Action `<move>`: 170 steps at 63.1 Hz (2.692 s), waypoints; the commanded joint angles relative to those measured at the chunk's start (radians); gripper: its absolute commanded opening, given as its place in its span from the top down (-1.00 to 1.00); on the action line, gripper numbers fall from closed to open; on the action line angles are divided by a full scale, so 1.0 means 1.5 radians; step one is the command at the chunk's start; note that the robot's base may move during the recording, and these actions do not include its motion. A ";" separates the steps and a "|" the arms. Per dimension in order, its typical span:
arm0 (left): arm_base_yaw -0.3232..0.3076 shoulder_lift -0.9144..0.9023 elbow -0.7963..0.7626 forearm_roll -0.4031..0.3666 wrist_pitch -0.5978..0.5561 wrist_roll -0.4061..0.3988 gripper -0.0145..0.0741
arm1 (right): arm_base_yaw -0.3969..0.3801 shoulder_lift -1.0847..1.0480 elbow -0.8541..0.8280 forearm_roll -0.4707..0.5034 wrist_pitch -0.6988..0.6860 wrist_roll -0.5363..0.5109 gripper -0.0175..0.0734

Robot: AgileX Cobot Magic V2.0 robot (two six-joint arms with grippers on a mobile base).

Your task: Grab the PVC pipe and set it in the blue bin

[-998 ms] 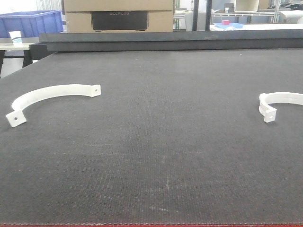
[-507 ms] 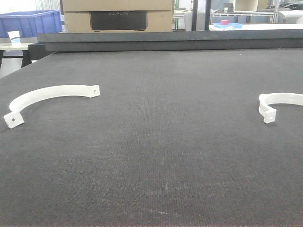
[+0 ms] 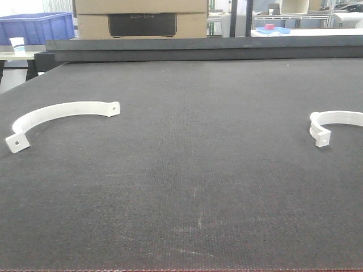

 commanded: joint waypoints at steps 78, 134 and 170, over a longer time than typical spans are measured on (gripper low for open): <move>0.001 0.394 -0.130 -0.190 0.208 -0.001 0.92 | 0.007 0.618 -0.240 0.060 0.319 -0.002 0.94; 0.001 0.394 -0.130 -0.226 0.177 -0.001 0.92 | 0.127 0.857 -0.525 -0.061 0.504 0.152 0.84; 0.001 0.394 -0.130 -0.226 0.188 -0.001 0.92 | 0.159 0.920 -0.525 -0.068 0.484 0.152 -0.17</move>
